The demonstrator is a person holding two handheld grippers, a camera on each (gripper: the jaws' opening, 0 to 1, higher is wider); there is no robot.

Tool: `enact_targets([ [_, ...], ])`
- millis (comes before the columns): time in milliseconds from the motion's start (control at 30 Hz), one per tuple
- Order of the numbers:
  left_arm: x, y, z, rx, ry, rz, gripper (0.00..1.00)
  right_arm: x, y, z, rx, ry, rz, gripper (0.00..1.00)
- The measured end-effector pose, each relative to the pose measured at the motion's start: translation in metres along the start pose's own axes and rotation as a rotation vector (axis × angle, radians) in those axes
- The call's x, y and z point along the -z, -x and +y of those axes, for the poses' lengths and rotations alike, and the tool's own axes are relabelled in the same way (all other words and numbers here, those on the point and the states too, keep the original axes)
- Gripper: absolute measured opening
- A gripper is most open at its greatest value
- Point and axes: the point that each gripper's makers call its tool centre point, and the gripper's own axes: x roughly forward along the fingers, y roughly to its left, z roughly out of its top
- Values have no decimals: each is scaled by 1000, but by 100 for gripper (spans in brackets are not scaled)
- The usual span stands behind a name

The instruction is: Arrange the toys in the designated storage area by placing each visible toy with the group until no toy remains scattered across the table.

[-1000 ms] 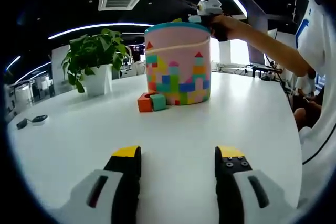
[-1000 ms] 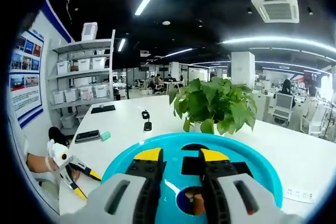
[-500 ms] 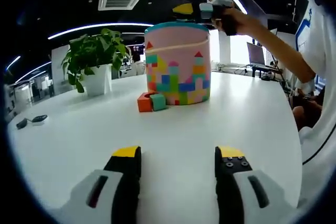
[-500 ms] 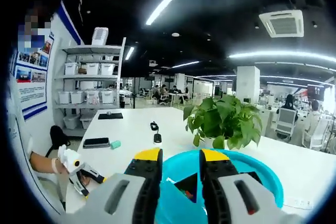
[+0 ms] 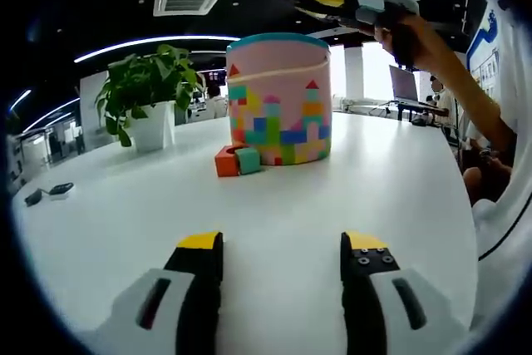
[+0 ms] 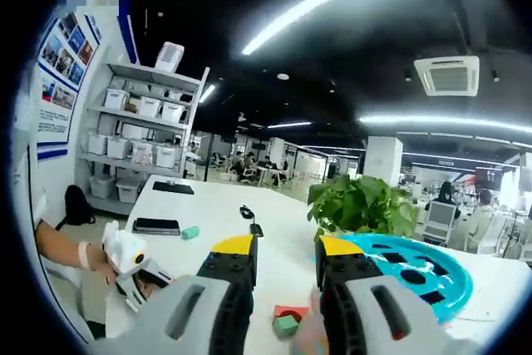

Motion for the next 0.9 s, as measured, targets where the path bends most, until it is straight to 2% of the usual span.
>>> enact_targets([
  [100,0,0,0,1,1,0,58,25,-4,17,-22,-29,29,29],
  [133,0,0,0,1,1,0,58,40,-7,23,-27,-47,61,29],
  [200,0,0,0,0,0,0,58,57,-10,28,-31,-63,85,29],
  [267,0,0,-1,1,0,0,58,80,-15,37,-37,-120,123,29],
  [400,0,0,-1,3,-1,0,58,110,-24,42,-8,-152,158,30],
  [467,0,0,-2,5,-1,0,58,124,-29,41,35,-155,166,27],
  [533,0,1,-2,5,-2,0,58,138,-36,44,63,-196,179,28],
  [733,0,1,-3,6,-3,-2,58,162,-44,44,115,-229,214,31],
  [900,0,1,-3,8,-4,-2,58,174,-39,42,139,-203,219,31],
])
